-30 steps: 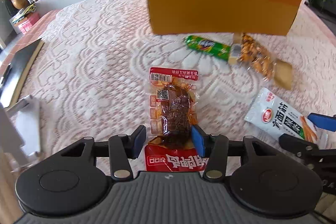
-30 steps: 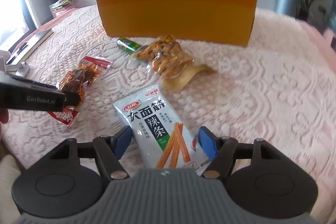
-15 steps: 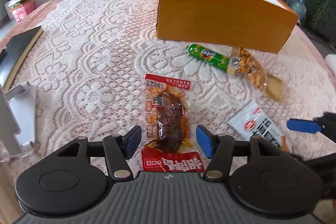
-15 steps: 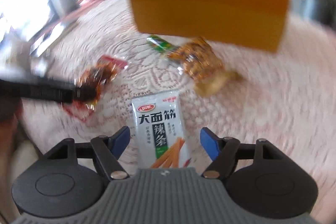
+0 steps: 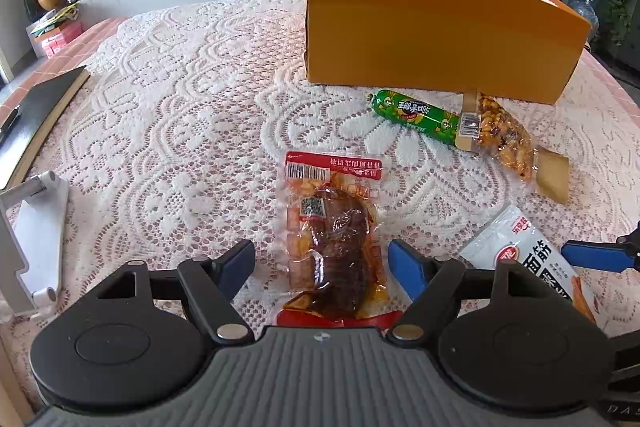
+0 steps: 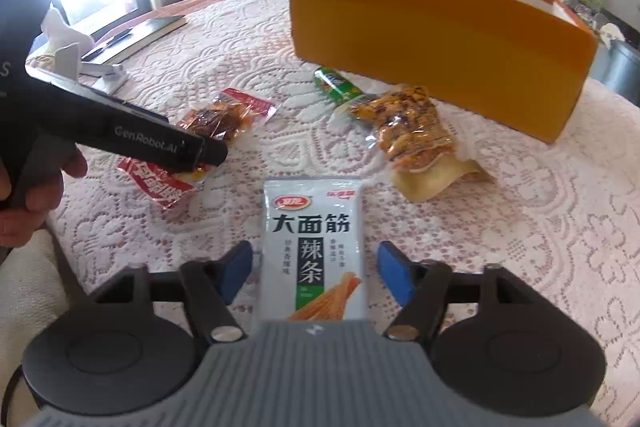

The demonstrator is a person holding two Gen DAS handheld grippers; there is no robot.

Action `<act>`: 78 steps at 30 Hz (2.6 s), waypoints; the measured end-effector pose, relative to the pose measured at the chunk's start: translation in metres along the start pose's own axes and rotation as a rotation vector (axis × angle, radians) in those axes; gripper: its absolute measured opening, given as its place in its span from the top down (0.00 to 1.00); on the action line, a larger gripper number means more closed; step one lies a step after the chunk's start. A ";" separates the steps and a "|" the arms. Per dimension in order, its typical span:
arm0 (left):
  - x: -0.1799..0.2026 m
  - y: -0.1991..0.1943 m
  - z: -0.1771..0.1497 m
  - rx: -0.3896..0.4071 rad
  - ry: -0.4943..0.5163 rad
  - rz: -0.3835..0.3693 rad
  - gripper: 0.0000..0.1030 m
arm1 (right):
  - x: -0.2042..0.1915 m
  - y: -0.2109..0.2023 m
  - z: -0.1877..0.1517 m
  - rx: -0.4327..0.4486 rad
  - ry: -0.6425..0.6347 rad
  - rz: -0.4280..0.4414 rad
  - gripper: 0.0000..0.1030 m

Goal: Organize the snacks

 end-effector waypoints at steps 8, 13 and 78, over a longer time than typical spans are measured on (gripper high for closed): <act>0.006 -0.001 0.001 0.029 0.019 -0.009 0.30 | 0.002 -0.002 -0.001 0.037 0.023 -0.011 0.52; 0.007 -0.003 0.000 0.039 0.011 -0.011 0.36 | 0.003 -0.002 0.000 0.042 0.040 -0.009 0.53; 0.014 -0.080 0.186 0.286 0.036 -0.132 0.38 | 0.064 -0.086 0.233 0.313 0.056 -0.132 0.56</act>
Point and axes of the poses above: each gripper's, at about its wrist camera, not at the fingertips, and y roughly the way its jaws point, x to its right, z to its top, the point moved 5 cm from there along y, roughly the way its jaws point, and after that the axes turned 8 degrees about y, right-handed, at the moved point
